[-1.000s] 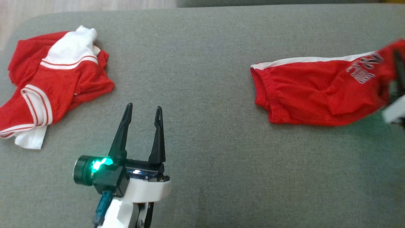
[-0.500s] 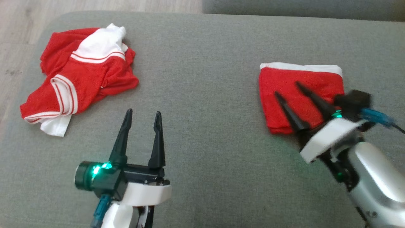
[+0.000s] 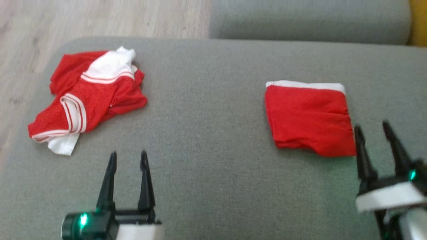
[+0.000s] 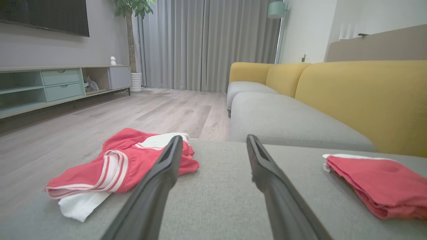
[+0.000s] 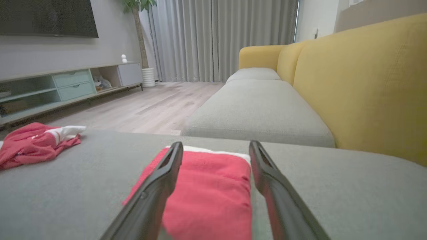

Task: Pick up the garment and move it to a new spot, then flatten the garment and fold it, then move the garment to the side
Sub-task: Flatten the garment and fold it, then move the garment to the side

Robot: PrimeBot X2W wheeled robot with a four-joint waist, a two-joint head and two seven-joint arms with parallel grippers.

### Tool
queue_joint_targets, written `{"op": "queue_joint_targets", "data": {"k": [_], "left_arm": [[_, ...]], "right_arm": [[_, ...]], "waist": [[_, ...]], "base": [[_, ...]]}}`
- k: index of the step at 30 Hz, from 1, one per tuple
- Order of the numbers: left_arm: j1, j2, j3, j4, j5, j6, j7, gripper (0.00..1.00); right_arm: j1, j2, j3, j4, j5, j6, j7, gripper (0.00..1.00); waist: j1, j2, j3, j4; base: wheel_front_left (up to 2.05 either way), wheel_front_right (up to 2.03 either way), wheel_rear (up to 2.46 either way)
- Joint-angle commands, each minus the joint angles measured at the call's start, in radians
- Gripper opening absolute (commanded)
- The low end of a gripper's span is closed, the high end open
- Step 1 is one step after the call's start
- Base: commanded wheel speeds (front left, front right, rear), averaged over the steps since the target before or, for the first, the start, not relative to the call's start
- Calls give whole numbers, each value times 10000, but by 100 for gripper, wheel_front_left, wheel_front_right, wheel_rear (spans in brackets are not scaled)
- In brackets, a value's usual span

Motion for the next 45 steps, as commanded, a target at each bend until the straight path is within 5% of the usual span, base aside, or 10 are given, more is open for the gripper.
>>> {"op": "queue_joint_targets", "data": {"k": [1, 17, 45], "left_arm": [[34, -16, 395, -219, 232, -49, -51, 100], [1087, -16, 677, 776, 627, -1092, -51, 100], [849, -16, 537, 686, 366, -720, -51, 100]], "right_arm": [[369, 108, 96, -393, -338, 65, -105, 100], [2226, 1482, -257, -627, -1300, 65, -108, 100], [2060, 1309, -72, -329, -1328, 65, -108, 100]], "waist": [[0, 0, -468, -61], [0, 0, -1779, -411], [0, 0, -1324, -710]], "base": [[0, 0, 0], [0, 0, 0], [0, 0, 0]]}}
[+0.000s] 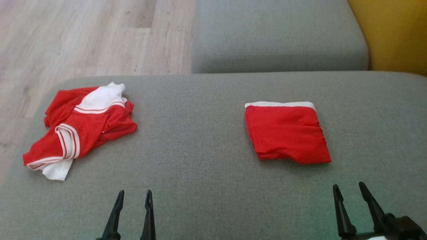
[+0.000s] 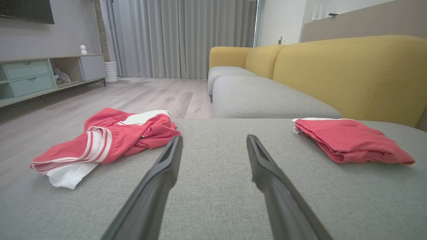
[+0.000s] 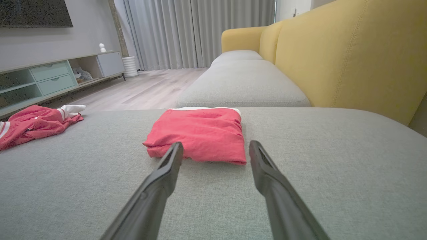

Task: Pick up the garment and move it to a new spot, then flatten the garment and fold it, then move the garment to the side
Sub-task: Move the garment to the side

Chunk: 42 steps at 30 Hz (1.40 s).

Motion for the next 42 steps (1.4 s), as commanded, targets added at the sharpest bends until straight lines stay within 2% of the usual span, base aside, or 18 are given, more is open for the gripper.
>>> {"op": "queue_joint_targets", "data": {"k": [1, 9, 18, 24, 25, 26, 27, 34, 42], "left_arm": [[-547, -47, 251, -380, -71, 63, -53, 100], [-1175, -47, 16, -1193, -410, -107, -53, 100], [-2095, -47, -497, -1399, -149, 95, -53, 100], [-2484, -47, -816, -1267, -58, 196, -53, 100], [-2516, -47, -832, -1258, -53, 226, -53, 100], [-2537, -47, -839, -1247, -48, 252, -53, 100], [-2550, -47, -839, -1233, -43, 282, -53, 100], [-2796, -47, -748, -1331, 15, 333, -53, 100], [-3737, -47, -782, -1414, 311, 8, -53, 100]], "right_arm": [[-572, -277, 223, -231, 32, 65, -108, 100], [-2281, -999, 697, 1261, 1035, 65, 10, 100], [-5336, -2382, 1549, 2856, 3260, 65, 2948, 100], [-6276, -3037, 2100, 3798, 4269, 65, 4388, 100], [-6328, -3086, 2258, 3842, 4470, 65, 4539, 79], [-6359, -3139, 2408, 3857, 4663, 65, 4643, 29], [-6387, -3205, 2549, 3830, 4844, 65, 4685, 0], [-6791, -4219, 2979, 3546, 5107, 65, 4286, 0], [-7479, -6582, 2563, 3508, 4215, 65, 4798, 0]], "waist": [[0, 0, 139, -17], [0, 0, 1432, 65], [0, 0, 2546, 350], [0, 0, 2947, 662], [0, 0, 2992, 679], [0, 0, 3027, 677], [0, 0, 3068, 654], [0, 0, 3681, -138], [0, 0, 5200, -1433]], "base": [[0, 0, 0], [0, 0, 0], [0, 0, 0], [0, 0, 0], [0, 0, 0], [0, 0, 0], [0, 0, 0], [0, 0, 0], [0, 0, 0]]}}
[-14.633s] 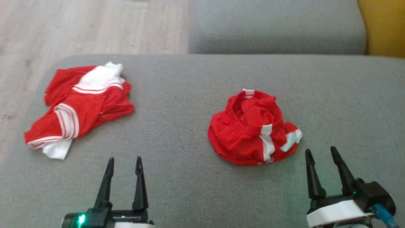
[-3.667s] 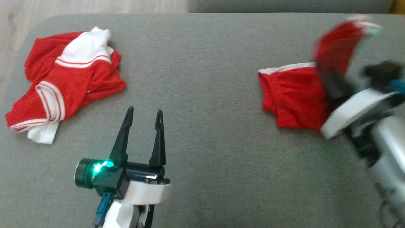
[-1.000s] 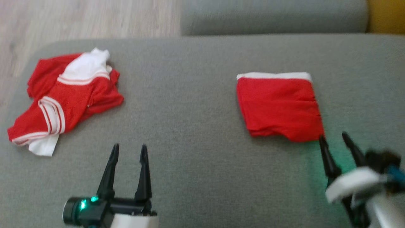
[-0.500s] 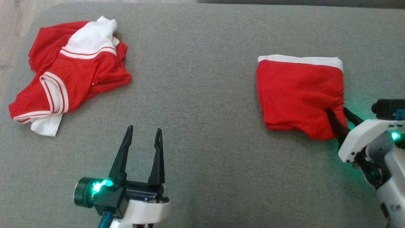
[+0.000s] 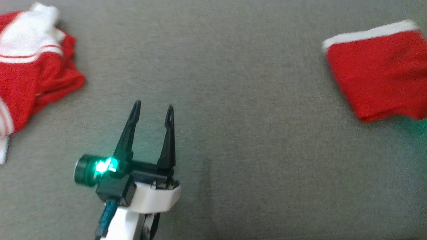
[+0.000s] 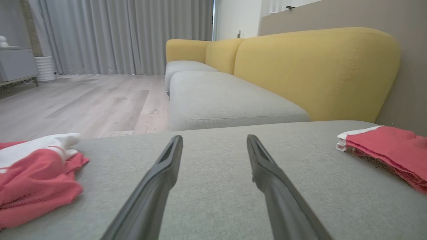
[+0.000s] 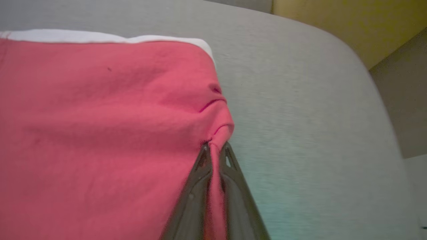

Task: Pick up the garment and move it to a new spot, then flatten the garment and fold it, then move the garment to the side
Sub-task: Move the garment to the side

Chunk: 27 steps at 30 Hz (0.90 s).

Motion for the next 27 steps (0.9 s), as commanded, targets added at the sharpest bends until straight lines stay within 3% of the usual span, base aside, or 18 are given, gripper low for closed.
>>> {"op": "queue_joint_targets", "data": {"k": [1, 8, 14, 15, 16, 17, 21, 27], "left_arm": [[-419, -15, 280, -283, 153, -120, -51, 100], [-1261, 72, 224, 11, 546, -552, -51, 100], [-1708, 86, 208, 161, 688, -681, -51, 100], [-1736, 82, 200, 175, 682, -685, -51, 100], [-1746, 76, 196, 182, 662, -680, -51, 100], [-1740, 70, 192, 192, 633, -673, -51, 100], [-1567, 42, 164, 261, 508, -610, -51, 100], [-943, 9, 193, 480, 224, -430, -51, 100]], "right_arm": [[-299, -847, -163, -215, -347, 63, 57, 0], [-1091, -1803, -925, 62, -1533, 63, 34, 0], [-1460, -1743, -1992, 537, -2546, 63, 352, 0], [-1457, -1691, -2183, 615, -2786, 63, 392, 22], [-1465, -1596, -2427, 657, -3046, 63, 322, 91], [-1470, -1488, -2679, 679, -3393, 63, 188, 100], [-1360, -625, -3411, 370, -4796, 63, -598, 100], [-471, 1858, -3174, -422, -5021, 63, -1054, 100]], "waist": [[-1, 0, 967, -804], [-1, 0, 1813, -1222], [-1, 0, 2028, -1183], [-1, 0, 1988, -1136], [-1, 0, 1930, -1084], [-1, 0, 1855, -1021], [-1, 0, 1321, -731], [-1, 0, 47, -266]], "base": [[0, 0, 0], [0, 0, 0], [0, 0, 0], [0, 0, 0], [0, 0, 0], [0, 0, 0], [0, 0, 0], [0, 0, 0]]}}
